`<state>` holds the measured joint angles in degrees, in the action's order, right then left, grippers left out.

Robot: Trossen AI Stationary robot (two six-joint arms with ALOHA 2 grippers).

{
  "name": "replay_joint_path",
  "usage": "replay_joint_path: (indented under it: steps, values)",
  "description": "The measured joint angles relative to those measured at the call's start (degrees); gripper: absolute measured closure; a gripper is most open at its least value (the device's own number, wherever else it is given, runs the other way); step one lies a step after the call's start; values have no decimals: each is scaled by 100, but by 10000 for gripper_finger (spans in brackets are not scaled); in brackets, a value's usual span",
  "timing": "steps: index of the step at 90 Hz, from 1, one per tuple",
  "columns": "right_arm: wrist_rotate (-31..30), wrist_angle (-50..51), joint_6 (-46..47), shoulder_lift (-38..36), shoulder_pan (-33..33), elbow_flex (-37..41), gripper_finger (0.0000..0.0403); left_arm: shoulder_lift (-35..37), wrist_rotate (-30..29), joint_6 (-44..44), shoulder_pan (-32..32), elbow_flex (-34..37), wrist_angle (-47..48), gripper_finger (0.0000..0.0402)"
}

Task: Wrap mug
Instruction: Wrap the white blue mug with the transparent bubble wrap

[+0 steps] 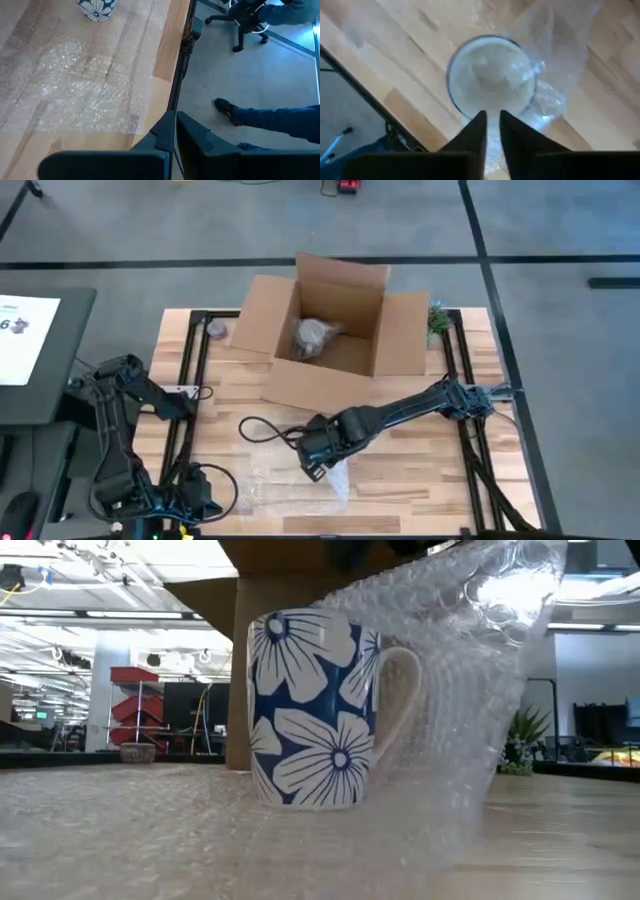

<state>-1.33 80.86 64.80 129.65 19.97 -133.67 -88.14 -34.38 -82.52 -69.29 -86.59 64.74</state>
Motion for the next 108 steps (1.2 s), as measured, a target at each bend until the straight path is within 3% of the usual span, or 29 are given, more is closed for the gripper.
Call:
replay_joint_path:
  steps: [21, 37, 56, 77, 88, 108]
  values:
    - [-141, 355, 690, 5, -9, 708, 204, 0, -69, 136, 1, 0, -128, 402]
    - [-11, -753, 848, 12, -20, 1435, 183, 0, -82, 206, 1, 0, -173, 402]
    - [-9, -1313, 877, -7, -51, 1791, 235, 0, -84, 258, 1, 1, -173, 402]
    - [153, -1102, 286, -87, -44, 1793, 381, 0, -105, 249, 1, 0, -176, 402]
    - [435, -841, -376, -160, 43, 1797, 377, -3, -114, 238, 1, 0, -182, 402]
    - [760, 535, -1909, -186, 262, 1684, 387, -7, -132, 291, 109, 2, -221, 402]
